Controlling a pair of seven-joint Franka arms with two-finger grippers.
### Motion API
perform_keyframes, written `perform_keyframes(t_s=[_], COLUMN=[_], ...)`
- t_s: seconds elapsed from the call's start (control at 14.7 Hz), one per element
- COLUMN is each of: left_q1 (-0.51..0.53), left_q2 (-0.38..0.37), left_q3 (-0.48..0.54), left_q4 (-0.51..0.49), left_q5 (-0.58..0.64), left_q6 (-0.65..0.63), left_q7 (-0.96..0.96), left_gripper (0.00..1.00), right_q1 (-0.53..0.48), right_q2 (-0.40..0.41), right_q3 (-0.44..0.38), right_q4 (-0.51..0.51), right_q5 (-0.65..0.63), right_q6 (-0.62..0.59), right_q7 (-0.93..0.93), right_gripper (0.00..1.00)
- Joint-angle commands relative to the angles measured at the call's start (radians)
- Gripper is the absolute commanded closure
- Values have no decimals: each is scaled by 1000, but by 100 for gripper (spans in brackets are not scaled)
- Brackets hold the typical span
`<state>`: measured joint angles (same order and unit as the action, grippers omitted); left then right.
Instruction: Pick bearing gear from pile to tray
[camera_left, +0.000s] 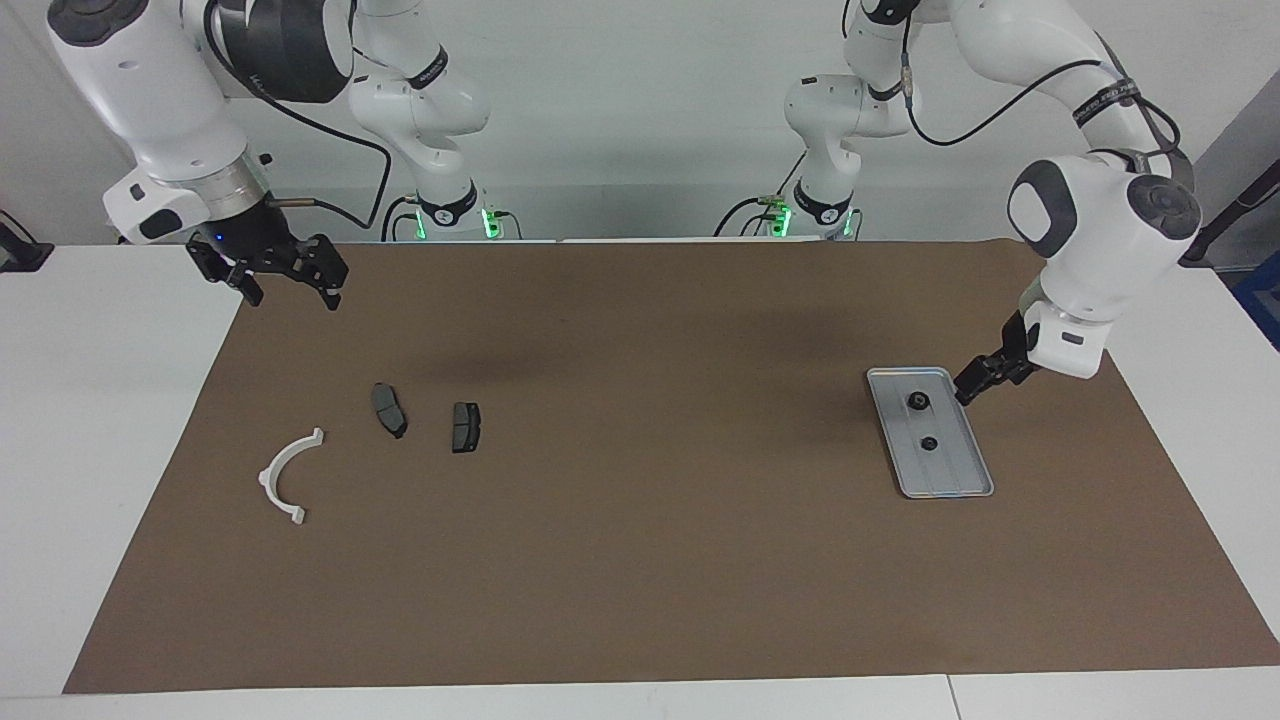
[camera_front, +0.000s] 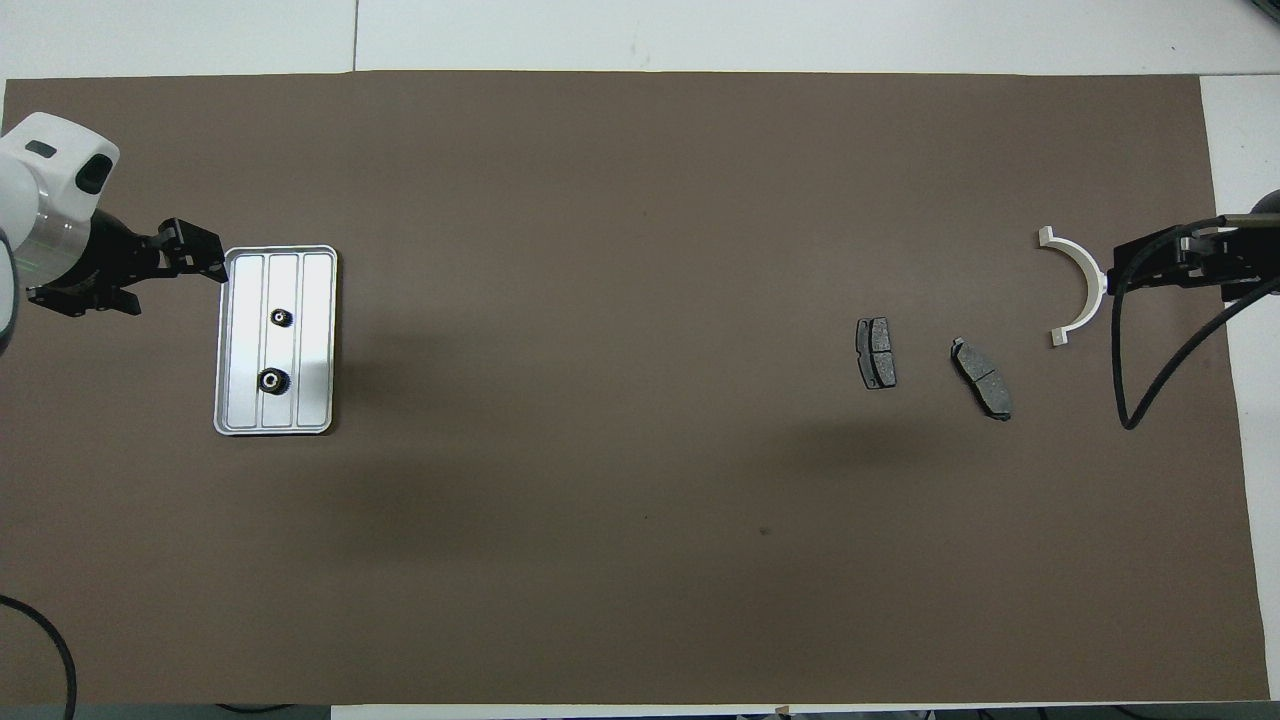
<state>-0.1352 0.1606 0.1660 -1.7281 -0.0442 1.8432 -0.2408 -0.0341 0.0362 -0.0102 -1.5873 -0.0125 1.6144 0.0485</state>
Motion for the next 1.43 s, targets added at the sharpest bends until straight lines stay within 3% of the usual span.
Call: perform_keyframes(t_s=[0.0, 0.2, 0.54, 0.82, 1.36], left_q1=[-4, 6, 54, 108, 115], left_q2=[-103, -164, -185, -200, -210], left_q3=[-10, -13, -54, -129, -128], left_q4=[-21, -37, -102, -94, -91], left_q5=[20, 17, 17, 18, 18], left_q6=[-120, -173, -133, -167, -144], left_q7=[-11, -15, -18, 18, 175], left_gripper=[0, 0, 0, 0, 0], right_q1=[-12, -13, -13, -13, -10], right_q2=[-4, -4, -4, -4, -7], right_q3=[6, 4, 6, 6, 4], right_q4=[-10, -11, -10, -10, -37], right_q5=[14, 14, 14, 14, 14], right_q6=[21, 21, 21, 21, 79], right_q7=[-29, -29, -30, -30, -27], right_gripper=[0, 0, 0, 0, 0])
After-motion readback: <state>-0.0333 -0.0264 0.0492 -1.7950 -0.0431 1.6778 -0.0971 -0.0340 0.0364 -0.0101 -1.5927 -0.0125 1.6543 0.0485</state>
